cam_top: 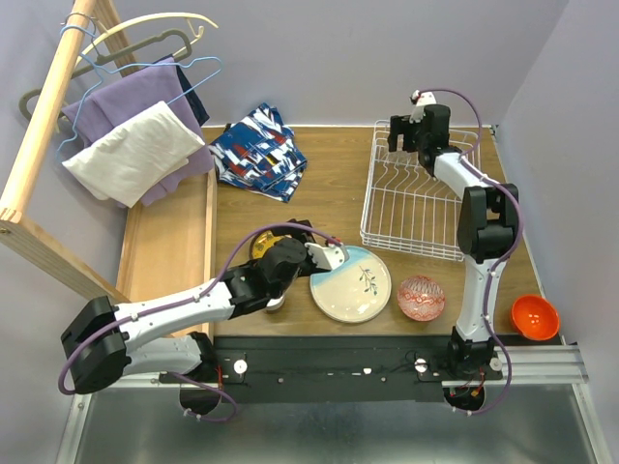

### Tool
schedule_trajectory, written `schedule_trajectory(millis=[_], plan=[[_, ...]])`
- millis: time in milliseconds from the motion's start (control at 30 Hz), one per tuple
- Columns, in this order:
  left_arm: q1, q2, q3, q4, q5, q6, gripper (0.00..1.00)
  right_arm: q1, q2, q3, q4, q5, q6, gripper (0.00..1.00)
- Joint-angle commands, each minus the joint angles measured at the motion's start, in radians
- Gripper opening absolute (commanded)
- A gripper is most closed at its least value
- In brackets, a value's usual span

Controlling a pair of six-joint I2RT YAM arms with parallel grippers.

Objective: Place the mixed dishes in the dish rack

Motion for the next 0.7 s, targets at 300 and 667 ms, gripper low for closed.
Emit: schedule_trajectory(millis=[300,667], plan=[[0.013,-0.066,-0.040,0.036,0.019,-0.019,0.87,-0.008,-0.013,0.202,-0.215,0.001,-0.022,1.00],[0.033,-0.063,-0.048,0.038,0.019,-0.019,0.88,0.001,0.040,0.225,-0.304,-0.036,-0.053,1.00]])
